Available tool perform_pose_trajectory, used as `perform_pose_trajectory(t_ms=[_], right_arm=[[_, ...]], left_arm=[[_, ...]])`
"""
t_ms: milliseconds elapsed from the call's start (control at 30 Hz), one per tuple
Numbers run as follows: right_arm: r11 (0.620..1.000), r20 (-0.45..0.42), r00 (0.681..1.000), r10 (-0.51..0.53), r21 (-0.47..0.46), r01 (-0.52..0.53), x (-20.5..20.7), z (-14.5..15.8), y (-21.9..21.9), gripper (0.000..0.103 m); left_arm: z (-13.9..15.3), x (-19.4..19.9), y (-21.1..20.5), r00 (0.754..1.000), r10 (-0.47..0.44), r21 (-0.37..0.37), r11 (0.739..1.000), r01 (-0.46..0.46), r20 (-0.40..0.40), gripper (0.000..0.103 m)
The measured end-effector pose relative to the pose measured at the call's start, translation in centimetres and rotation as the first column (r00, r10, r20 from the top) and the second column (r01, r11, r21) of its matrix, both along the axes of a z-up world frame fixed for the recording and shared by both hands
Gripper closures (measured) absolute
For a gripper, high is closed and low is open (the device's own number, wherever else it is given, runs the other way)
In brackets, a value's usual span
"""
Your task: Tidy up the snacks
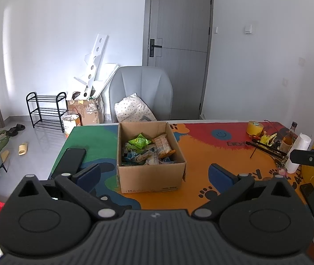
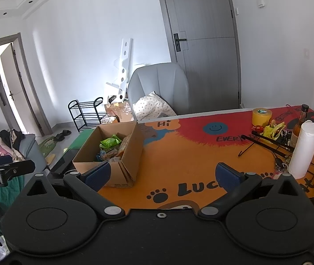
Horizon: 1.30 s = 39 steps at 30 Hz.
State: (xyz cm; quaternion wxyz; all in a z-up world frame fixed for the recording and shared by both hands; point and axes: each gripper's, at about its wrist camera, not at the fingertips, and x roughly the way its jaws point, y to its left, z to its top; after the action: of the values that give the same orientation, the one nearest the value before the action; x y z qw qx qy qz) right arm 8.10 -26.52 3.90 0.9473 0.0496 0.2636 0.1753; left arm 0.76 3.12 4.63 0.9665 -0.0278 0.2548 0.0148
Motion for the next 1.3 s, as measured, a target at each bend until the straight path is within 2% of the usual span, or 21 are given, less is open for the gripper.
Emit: perform_pose_trajectory(t_ms=[1300], right_arm=[[1.0,-0.008,1.0,0.012,-0.003,-0.012,0.06,-0.35,0.24,0.0]], left_arm=[[-0.1,-0.22,0.05,1.0,-0.006,-0.001,1.0,0.006,0.002,0.0]])
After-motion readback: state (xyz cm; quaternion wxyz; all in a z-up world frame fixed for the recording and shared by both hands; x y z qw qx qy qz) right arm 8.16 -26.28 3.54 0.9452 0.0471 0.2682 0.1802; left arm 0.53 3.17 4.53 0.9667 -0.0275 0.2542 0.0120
